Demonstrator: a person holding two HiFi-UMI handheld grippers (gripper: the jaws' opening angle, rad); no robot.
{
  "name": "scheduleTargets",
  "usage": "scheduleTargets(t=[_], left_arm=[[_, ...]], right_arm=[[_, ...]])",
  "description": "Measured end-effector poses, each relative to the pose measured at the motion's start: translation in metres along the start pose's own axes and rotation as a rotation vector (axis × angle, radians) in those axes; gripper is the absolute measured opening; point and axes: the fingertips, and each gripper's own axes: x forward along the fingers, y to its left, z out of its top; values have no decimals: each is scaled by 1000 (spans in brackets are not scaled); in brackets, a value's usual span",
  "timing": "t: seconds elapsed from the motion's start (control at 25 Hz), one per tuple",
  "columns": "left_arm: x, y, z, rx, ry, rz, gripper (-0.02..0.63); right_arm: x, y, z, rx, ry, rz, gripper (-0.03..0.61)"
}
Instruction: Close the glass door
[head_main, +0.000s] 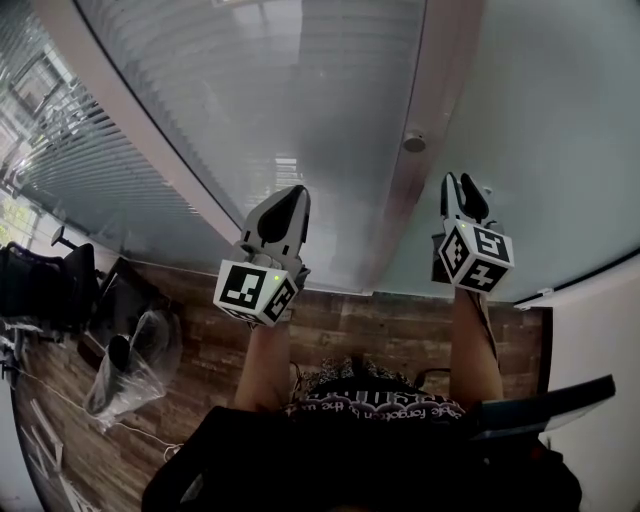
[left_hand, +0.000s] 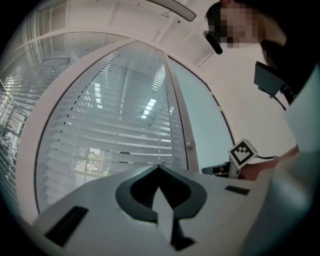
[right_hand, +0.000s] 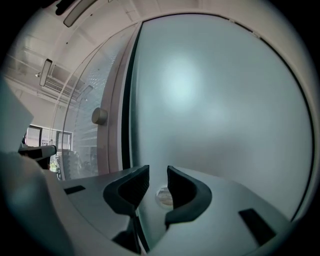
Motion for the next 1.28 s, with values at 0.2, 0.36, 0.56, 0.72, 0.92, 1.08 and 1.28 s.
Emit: scheduleTargets(t=[0.2, 0.36, 0.56, 0.72, 0.92, 1.08, 1.28], left_arm=[[4, 9, 0, 2, 1, 3, 2], [8, 11, -1, -9, 1, -3, 2], [16, 9, 0, -15, -4, -19, 2], [20, 7, -2, -24, -6, -24, 2], [19, 1, -2, -24, -4, -25, 2], [17, 0, 0, -19, 0, -15, 2], [8, 0, 5, -7, -1, -8, 2]], right_arm=[[4, -3, 1, -24, -7, -51, 104], [5, 0, 1, -51, -9, -86, 104], [6, -1, 3, -71, -16, -93, 104], [7, 1, 3, -73, -15, -83, 104], [7, 2, 2, -68, -13, -71, 104], [9, 1, 1, -60, -11, -63, 103], [8, 6, 2, -26, -11, -41, 104]])
